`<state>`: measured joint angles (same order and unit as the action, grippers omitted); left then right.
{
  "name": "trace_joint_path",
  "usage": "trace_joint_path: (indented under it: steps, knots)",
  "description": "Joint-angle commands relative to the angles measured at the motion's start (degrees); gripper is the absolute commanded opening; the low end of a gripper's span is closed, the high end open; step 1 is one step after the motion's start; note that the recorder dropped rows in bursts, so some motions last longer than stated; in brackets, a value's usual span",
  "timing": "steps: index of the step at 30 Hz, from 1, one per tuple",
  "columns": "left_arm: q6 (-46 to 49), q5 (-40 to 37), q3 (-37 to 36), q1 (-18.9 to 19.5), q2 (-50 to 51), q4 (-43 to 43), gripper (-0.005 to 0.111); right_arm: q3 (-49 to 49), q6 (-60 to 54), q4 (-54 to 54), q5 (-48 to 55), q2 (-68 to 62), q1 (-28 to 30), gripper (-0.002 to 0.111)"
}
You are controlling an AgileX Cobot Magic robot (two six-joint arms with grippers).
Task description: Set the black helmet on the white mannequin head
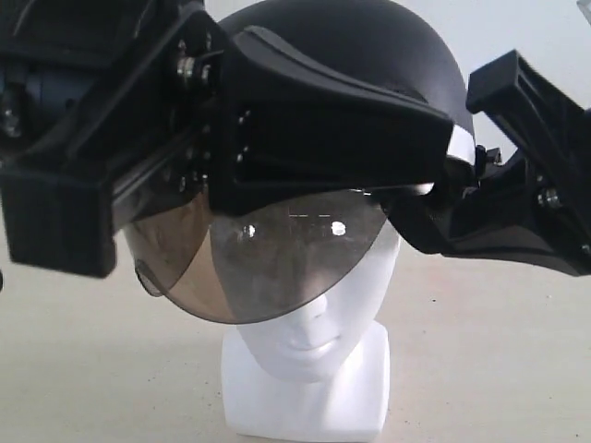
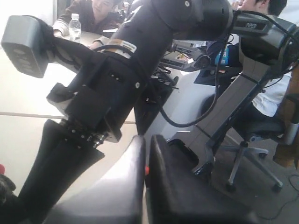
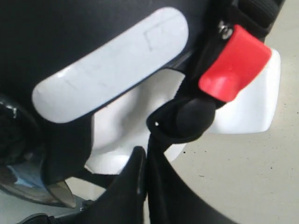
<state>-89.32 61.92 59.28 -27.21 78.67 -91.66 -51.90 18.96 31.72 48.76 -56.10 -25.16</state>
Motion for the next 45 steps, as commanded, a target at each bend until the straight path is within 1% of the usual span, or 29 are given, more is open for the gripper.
trace_joint_path:
  steps: [1,15,23,27,32,36,38,40,44,45]
  knots:
    - [-7.38,-7.54,-5.13,0.73,3.05,-8.29,0.004,2.28,-2.12,-2.9,6.68,0.33,0.05,0.0]
    - [-7.38,-6.93,-6.04,0.59,3.05,-8.18,0.004,7.4,-3.05,-3.76,5.61,2.31,0.05,0.0]
    - [-7.38,-7.0,-6.04,-1.98,3.05,-7.5,0.004,8.23,-1.01,-8.66,-0.09,2.31,0.05,0.0]
    - [-7.38,-7.12,-6.04,-2.09,3.05,-6.73,0.004,8.23,1.75,-11.58,-1.53,2.31,0.05,0.0]
    - [-7.27,-7.84,-5.91,-2.09,2.76,-5.4,0.004,8.23,2.13,-12.2,-5.18,2.31,0.05,0.0]
    - [-7.12,-7.85,-5.91,-2.09,0.16,-4.93,0.004,8.23,4.75,-14.73,-8.15,2.31,0.05,0.0]
    - [-7.12,-9.38,-5.91,-2.09,-2.94,-4.93,0.004,8.23,4.84,-14.62,-8.75,2.31,0.05,0.0]
    - [-7.39,-12.61,-5.91,-2.09,-6.0,-4.93,0.004,8.23,4.84,-14.51,-8.75,2.31,0.05,0.0]
    - [-7.54,-20.01,-5.91,-2.09,-10.88,-4.81,0.004,8.23,5.08,-14.51,-9.0,2.31,0.05,0.0]
    - [-7.54,-23.95,-5.91,-2.09,-12.06,-4.55,0.004,8.23,5.08,-14.51,-9.0,2.31,0.05,0.0]
